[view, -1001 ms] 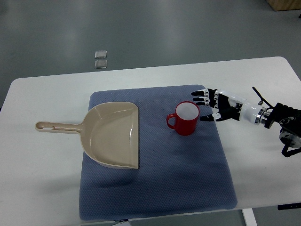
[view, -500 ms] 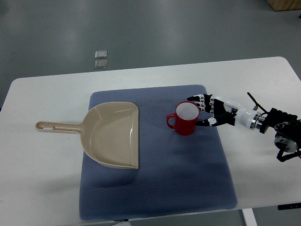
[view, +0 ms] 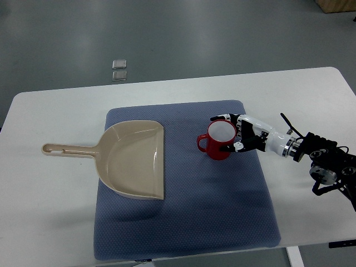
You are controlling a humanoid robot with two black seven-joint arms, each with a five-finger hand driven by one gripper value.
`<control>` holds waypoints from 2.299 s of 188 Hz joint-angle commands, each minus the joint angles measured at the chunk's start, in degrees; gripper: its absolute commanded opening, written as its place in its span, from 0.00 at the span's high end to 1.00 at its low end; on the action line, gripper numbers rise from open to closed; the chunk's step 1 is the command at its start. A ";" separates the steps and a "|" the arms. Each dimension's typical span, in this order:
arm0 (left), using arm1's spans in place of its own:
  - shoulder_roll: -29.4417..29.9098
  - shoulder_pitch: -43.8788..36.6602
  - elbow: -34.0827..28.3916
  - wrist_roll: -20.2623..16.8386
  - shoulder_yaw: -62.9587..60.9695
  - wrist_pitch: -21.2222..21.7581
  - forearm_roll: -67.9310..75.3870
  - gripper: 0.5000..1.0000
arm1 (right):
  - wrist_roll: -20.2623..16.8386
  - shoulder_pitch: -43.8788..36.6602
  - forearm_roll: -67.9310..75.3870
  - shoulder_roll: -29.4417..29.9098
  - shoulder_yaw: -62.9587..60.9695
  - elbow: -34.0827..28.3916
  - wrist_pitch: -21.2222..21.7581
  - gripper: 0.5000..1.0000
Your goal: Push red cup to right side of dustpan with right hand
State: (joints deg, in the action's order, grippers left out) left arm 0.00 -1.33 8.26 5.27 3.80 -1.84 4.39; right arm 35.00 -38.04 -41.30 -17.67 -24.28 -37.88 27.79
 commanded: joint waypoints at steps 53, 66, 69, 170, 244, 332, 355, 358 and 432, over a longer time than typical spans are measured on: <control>0.00 0.01 0.00 0.00 -0.02 -0.01 0.00 0.00 | 0.00 0.43 -0.09 1.94 0.03 0.00 -0.63 0.13; 0.00 0.01 0.00 0.00 -0.02 -0.01 0.00 0.00 | 0.00 0.51 -0.09 2.38 0.03 0.00 -1.16 0.13; 0.00 0.01 0.00 0.00 -0.02 0.08 0.00 0.00 | 0.00 0.51 -0.09 2.47 0.03 0.00 -1.33 0.13; 0.00 -0.08 0.00 0.00 0.07 -0.01 0.00 0.00 | 0.00 1.31 0.00 5.45 -0.06 0.00 -5.02 0.13; 0.00 -0.08 0.00 0.00 -0.02 -0.01 0.00 0.00 | 0.00 1.74 0.26 6.42 -0.06 -0.09 -5.11 0.13; 0.00 0.01 0.00 0.00 -0.02 -0.01 0.00 0.00 | 0.00 2.62 0.26 8.88 0.03 -1.06 -5.46 0.13; 0.00 0.01 0.00 0.00 -0.02 -0.01 0.00 0.00 | 0.00 2.71 0.26 9.32 0.11 -1.50 -5.46 0.13; 0.00 0.01 0.00 0.00 -0.02 -0.01 0.00 0.00 | 0.00 2.71 0.26 9.41 0.11 -1.50 -5.46 0.12; 0.00 0.01 0.00 0.09 -0.02 -0.01 0.00 0.00 | 0.00 2.71 0.17 10.20 0.20 -3.25 -5.73 0.13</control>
State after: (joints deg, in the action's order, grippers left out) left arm 0.00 -1.34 8.26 5.30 3.78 -1.84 4.39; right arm 35.00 -35.33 -41.13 -7.50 -24.10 -40.18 22.12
